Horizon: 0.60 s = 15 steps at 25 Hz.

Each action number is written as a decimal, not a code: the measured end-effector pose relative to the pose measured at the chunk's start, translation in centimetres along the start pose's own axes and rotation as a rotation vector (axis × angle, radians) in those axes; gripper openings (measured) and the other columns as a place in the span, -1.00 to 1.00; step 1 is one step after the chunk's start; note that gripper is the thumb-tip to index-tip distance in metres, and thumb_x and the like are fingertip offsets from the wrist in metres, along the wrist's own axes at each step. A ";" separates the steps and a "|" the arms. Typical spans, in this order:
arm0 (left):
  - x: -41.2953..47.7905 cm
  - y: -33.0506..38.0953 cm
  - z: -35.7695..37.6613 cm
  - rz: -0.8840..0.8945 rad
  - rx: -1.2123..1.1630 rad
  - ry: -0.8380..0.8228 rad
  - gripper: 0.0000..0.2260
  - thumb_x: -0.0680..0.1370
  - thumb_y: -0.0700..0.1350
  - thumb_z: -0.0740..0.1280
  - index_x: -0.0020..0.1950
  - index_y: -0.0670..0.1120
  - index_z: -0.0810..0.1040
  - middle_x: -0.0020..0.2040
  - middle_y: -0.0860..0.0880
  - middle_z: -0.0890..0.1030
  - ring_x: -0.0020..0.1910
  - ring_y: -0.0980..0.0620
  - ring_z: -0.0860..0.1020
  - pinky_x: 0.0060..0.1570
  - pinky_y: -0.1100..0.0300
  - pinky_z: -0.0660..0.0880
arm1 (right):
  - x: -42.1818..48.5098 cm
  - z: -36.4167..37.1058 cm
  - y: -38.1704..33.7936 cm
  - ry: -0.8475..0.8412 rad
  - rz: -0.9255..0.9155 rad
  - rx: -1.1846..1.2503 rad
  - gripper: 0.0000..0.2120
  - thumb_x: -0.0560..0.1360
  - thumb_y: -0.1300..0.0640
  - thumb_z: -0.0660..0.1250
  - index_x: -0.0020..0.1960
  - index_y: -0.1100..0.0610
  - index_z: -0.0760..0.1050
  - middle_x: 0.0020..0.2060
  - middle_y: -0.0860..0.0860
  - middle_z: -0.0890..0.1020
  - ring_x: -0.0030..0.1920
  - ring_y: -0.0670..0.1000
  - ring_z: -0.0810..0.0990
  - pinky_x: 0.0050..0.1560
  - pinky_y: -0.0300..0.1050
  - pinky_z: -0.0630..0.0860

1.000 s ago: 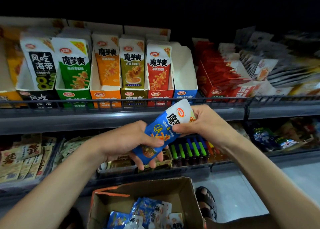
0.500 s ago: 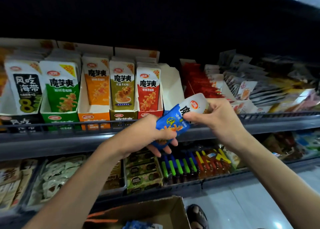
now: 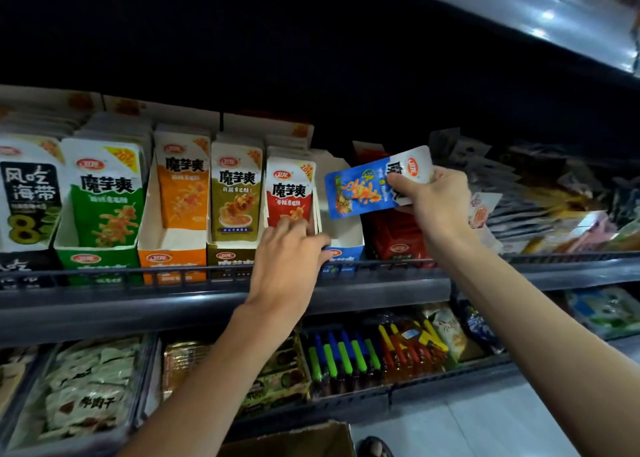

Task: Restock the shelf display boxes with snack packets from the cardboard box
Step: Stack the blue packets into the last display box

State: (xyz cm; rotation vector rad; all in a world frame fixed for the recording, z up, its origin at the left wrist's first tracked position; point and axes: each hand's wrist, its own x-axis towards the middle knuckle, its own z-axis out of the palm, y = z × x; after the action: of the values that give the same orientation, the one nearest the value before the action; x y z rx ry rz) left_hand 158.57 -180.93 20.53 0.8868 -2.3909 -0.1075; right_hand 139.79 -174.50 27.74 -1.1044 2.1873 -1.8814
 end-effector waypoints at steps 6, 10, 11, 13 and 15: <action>-0.4 0.3 0.1 -0.029 -0.028 0.006 -0.79 0.62 0.02 0.24 0.09 0.00 0.64 -0.04 -0.01 0.63 0.00 -0.05 0.51 -0.04 0.11 0.36 | 1.8 2.1 -1.2 -0.121 -0.263 -0.436 -0.75 0.40 0.04 0.53 -0.12 0.24 0.65 -0.19 0.13 0.71 -0.14 0.08 0.67 -0.10 0.12 0.58; -0.3 0.5 -0.2 -0.055 -0.037 -0.009 -0.77 0.64 0.03 0.18 0.10 0.02 0.61 0.05 0.03 0.63 0.08 -0.01 0.49 0.00 0.14 0.35 | 2.8 4.5 -2.2 -0.303 -0.462 -0.648 -0.79 0.43 0.10 0.51 -0.04 0.23 0.65 -0.11 0.15 0.70 -0.06 0.11 0.66 -0.06 0.09 0.58; -0.3 0.5 -0.2 -0.055 -0.039 -0.008 -0.77 0.64 0.03 0.17 0.10 0.02 0.60 0.05 0.04 0.63 0.08 0.00 0.49 0.00 0.15 0.34 | 3.2 5.0 -2.3 -0.334 -0.487 -0.686 -0.79 0.43 0.10 0.51 -0.02 0.22 0.65 -0.09 0.16 0.70 -0.03 0.12 0.65 -0.04 0.10 0.58; -0.2 0.4 0.0 -0.049 -0.042 -0.014 -0.77 0.65 0.02 0.17 0.10 0.02 0.60 0.04 0.05 0.62 0.07 0.01 0.48 -0.01 0.16 0.34 | 3.9 6.1 -2.1 -0.390 -0.525 -0.761 -0.74 0.44 0.10 0.50 0.08 0.19 0.64 -0.01 0.16 0.70 0.04 0.14 0.65 0.01 0.10 0.58; -0.1 0.3 0.3 -0.050 -0.050 -0.018 -0.78 0.65 0.01 0.18 0.07 0.01 0.60 0.01 0.05 0.62 0.04 0.02 0.48 -0.03 0.16 0.35 | 4.4 7.1 -1.7 -0.438 -0.529 -0.858 -0.72 0.45 0.08 0.48 0.12 0.17 0.63 0.04 0.16 0.68 0.07 0.15 0.63 0.03 0.07 0.57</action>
State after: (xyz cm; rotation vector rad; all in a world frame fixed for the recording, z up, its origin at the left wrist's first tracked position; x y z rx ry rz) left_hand 158.25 -180.65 20.32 0.9257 -2.3731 -0.1940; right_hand 140.67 -182.90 29.15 -2.1267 2.5942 -0.5590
